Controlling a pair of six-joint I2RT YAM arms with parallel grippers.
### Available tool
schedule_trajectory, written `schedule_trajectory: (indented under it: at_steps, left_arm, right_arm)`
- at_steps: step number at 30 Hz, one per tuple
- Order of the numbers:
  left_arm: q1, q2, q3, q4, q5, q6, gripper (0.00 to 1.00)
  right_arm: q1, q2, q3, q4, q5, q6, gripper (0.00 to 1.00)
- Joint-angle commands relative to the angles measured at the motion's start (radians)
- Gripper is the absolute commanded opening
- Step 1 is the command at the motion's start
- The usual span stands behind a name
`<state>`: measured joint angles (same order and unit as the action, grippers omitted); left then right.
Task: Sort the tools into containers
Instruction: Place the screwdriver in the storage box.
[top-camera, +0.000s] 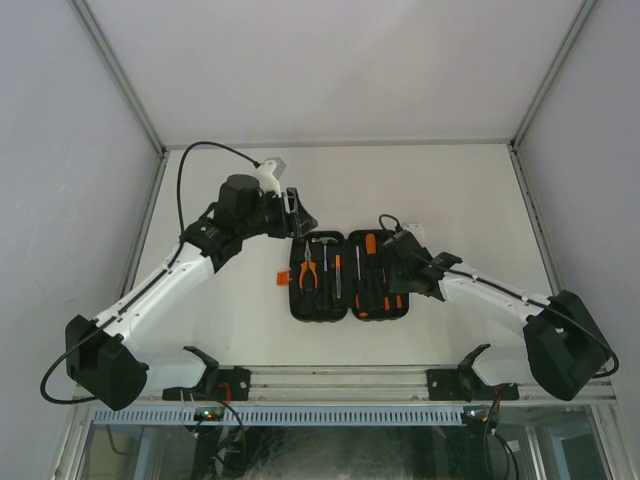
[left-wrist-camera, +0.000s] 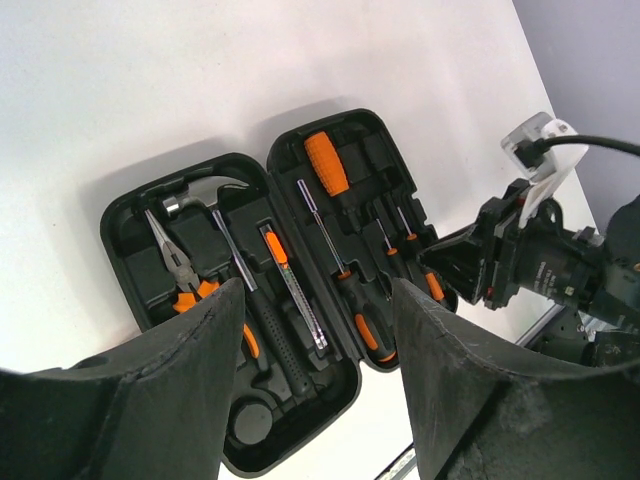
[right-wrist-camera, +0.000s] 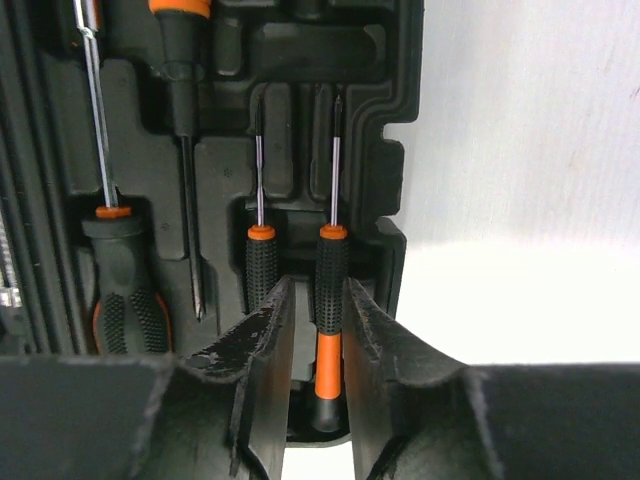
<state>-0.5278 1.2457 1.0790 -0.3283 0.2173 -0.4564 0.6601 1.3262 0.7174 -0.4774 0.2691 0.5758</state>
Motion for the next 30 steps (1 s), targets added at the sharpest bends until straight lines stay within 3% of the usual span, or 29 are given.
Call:
schedule_trajectory:
  at_steps: [1, 12, 30]
  left_arm:
    - [0.007, 0.003, 0.032, 0.017, 0.021, 0.009, 0.64]
    - [0.007, 0.009, 0.035, 0.017, 0.022, 0.007, 0.64]
    - [0.008, 0.016, 0.039, 0.014, 0.030, 0.007, 0.63]
  right_arm:
    - [-0.055, -0.070, 0.041, 0.012, -0.098, -0.016, 0.22]
    - [-0.102, -0.005, 0.087, -0.031, -0.195, -0.045, 0.12]
    - [-0.086, 0.084, 0.118, -0.080, -0.139, -0.046, 0.11]
